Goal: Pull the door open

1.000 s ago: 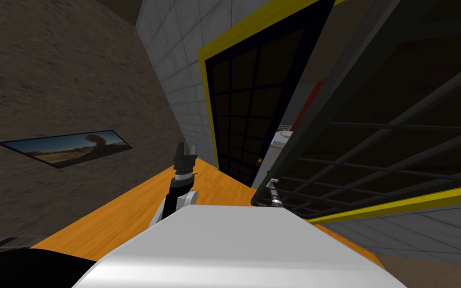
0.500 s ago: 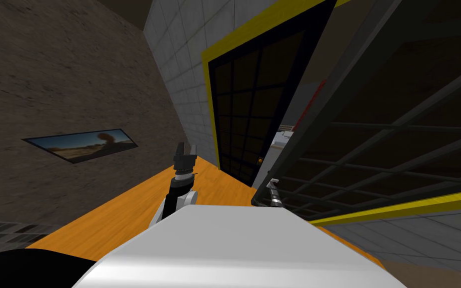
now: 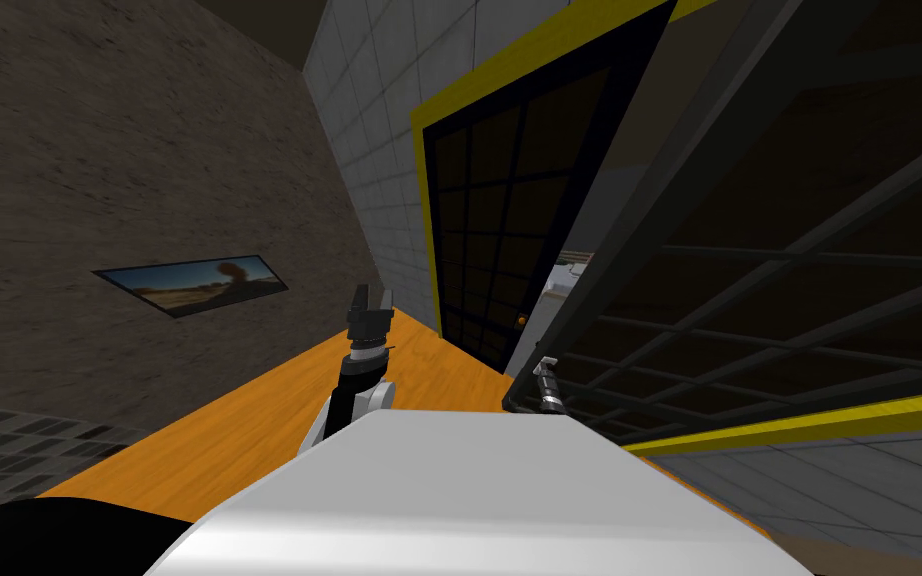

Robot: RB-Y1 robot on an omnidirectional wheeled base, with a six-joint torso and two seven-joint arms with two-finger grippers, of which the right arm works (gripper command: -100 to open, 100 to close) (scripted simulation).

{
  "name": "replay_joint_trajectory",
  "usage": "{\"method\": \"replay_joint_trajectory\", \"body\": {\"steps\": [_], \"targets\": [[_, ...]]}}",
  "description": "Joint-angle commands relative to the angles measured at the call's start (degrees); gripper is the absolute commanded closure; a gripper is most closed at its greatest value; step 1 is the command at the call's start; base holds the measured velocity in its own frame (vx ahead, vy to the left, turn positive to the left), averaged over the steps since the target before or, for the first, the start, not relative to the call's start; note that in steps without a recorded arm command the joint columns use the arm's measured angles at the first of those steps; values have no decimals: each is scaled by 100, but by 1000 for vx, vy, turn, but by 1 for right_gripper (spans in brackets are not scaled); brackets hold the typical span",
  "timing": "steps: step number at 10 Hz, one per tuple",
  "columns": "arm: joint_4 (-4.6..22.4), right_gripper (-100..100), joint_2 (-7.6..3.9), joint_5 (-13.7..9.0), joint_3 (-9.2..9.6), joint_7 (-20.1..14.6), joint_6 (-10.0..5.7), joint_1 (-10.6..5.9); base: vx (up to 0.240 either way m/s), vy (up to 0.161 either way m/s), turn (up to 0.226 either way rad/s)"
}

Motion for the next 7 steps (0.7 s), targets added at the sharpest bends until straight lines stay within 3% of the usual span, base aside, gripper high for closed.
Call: {"method": "replay_joint_trajectory", "body": {"steps": [1, 3, 7], "targets": [[-65, 100, -129, -107, -74, -201, 35, 50, -41, -4, 50], [-42, 100, -169, -325, 54, -569, 38, 21, -38, -8, 73], [-20, 100, -208, -544, 183, -1150, 40, -12, -40, -18, 49]]}}
